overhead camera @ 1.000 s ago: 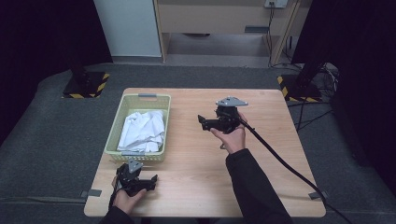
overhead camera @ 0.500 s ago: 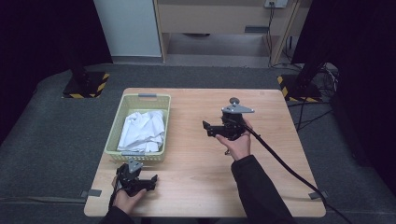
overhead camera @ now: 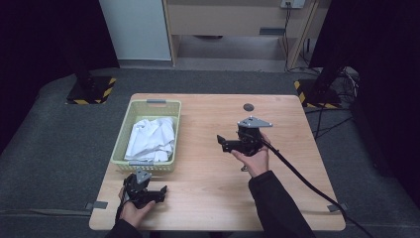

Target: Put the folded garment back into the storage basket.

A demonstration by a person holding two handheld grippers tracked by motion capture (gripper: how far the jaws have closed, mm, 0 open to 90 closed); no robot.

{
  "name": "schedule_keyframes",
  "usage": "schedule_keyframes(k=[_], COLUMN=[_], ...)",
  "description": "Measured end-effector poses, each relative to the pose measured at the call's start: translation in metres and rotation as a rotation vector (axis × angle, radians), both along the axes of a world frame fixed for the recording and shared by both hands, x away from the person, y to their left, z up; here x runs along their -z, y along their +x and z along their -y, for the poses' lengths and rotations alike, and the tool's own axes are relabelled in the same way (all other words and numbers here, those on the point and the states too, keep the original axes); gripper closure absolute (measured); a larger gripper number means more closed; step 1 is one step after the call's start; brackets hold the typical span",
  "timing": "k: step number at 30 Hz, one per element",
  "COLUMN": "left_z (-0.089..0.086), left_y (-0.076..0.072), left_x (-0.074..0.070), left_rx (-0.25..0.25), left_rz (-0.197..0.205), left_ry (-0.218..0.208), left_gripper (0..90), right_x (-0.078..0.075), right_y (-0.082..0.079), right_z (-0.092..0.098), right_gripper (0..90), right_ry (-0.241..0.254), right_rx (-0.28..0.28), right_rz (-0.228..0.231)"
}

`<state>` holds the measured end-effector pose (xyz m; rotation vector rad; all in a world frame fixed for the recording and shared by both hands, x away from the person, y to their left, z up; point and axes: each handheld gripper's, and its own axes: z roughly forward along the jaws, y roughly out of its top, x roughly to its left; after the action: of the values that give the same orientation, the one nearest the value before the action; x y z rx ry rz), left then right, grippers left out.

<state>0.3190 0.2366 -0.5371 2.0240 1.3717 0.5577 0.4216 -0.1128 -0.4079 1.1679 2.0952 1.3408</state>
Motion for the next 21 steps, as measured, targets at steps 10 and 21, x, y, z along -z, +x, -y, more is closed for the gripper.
schedule_keyframes(k=[10, 21], left_z=[0.000, 0.000], left_y=[0.000, 0.000], left_x=[0.000, 0.000], left_rx=[0.000, 0.000], left_rz=[0.000, 0.000], left_ry=[0.000, 0.000], left_gripper=[0.0, 0.0], right_x=[0.009, 0.017], right_y=[-0.012, -0.024], right_z=[0.006, 0.012], right_gripper=[8.7, 8.1], right_ry=[-0.023, -0.034], right_rx=[0.014, 0.014], right_rz=[-0.012, -0.022])
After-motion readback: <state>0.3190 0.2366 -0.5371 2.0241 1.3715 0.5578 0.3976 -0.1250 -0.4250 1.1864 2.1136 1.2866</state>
